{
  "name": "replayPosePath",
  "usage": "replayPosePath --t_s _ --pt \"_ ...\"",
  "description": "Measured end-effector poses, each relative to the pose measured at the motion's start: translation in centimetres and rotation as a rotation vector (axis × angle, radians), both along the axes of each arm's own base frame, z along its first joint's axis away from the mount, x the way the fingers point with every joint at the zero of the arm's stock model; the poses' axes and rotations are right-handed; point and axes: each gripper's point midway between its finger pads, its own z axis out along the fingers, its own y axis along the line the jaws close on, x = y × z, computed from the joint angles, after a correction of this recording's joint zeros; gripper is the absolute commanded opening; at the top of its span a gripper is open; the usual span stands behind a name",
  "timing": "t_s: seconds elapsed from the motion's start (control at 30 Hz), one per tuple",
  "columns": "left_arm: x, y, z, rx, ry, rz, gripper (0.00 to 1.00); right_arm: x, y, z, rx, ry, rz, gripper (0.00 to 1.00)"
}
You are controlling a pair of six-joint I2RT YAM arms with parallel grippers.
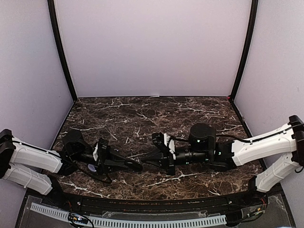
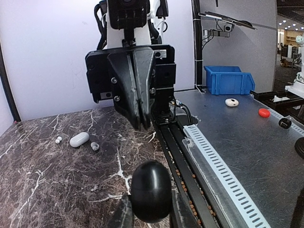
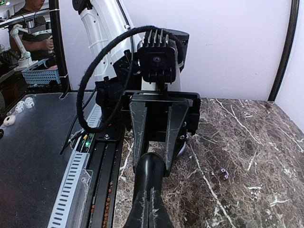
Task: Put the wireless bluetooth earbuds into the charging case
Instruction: Place the charging case with the earbuds at the center of the board.
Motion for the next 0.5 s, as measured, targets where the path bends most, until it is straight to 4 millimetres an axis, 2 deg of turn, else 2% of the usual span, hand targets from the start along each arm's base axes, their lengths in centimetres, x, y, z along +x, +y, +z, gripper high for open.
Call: replayPosePath --t_s 0.1,0.2,0.33,0.5 --pt "0.2 0.0 0.0 0.002 0.005 0.014 0.0 0.5 -0.4 0.5 0.009 -0.013 -0.038 0.0" --pt "1.0 -0.1 -0.1 0.005 0.014 0.058 0.0 2.0 -0.8 0.1 -0.006 -0.02 -0.131 0.0" --pt "3.2 -0.1 -0.8 0.037 0.07 0.189 0.0 4.5 -1.6 -1.2 -0.05 -0.012 -0.28 0.0" --pt "7.5 0.7 -2.0 0.087 0.205 0.364 0.0 7.0 -3.0 -2.8 -0.094 0.021 -0.408 0.0"
